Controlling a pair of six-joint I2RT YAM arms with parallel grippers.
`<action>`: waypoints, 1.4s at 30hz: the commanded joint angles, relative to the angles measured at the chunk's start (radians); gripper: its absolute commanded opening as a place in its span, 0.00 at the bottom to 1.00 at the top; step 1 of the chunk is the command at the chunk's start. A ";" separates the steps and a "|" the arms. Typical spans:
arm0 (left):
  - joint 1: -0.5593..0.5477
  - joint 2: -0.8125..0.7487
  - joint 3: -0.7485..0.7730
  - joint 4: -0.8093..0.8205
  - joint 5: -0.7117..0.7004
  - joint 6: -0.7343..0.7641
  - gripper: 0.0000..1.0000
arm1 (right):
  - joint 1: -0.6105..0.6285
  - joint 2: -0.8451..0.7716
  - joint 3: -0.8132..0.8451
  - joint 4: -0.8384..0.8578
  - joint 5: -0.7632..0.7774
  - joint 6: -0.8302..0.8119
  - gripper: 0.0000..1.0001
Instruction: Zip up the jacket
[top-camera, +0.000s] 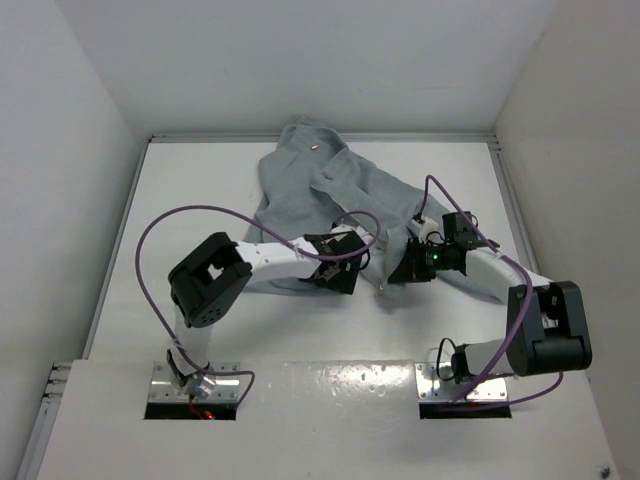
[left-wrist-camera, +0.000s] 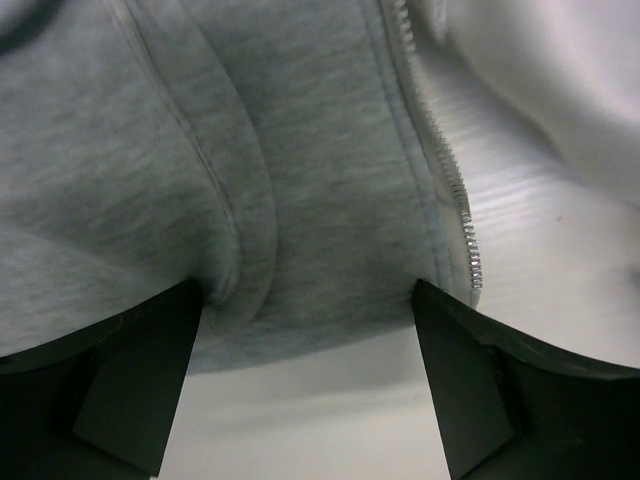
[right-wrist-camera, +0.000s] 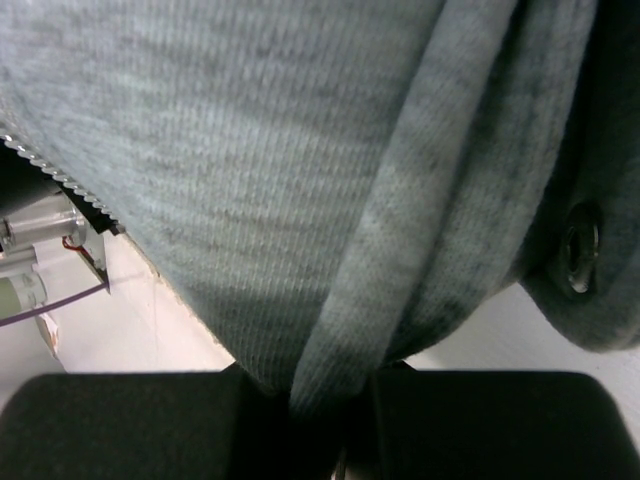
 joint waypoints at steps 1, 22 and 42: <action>-0.004 0.057 0.032 -0.039 -0.011 -0.038 0.92 | -0.003 0.005 0.021 0.037 0.013 0.009 0.00; 0.088 -0.187 -0.226 0.294 0.235 0.094 0.00 | 0.018 0.005 -0.015 0.266 -0.214 0.148 0.00; 0.152 -0.723 -0.491 0.663 0.318 0.097 0.00 | 0.196 0.063 -0.091 1.049 -0.398 0.686 0.00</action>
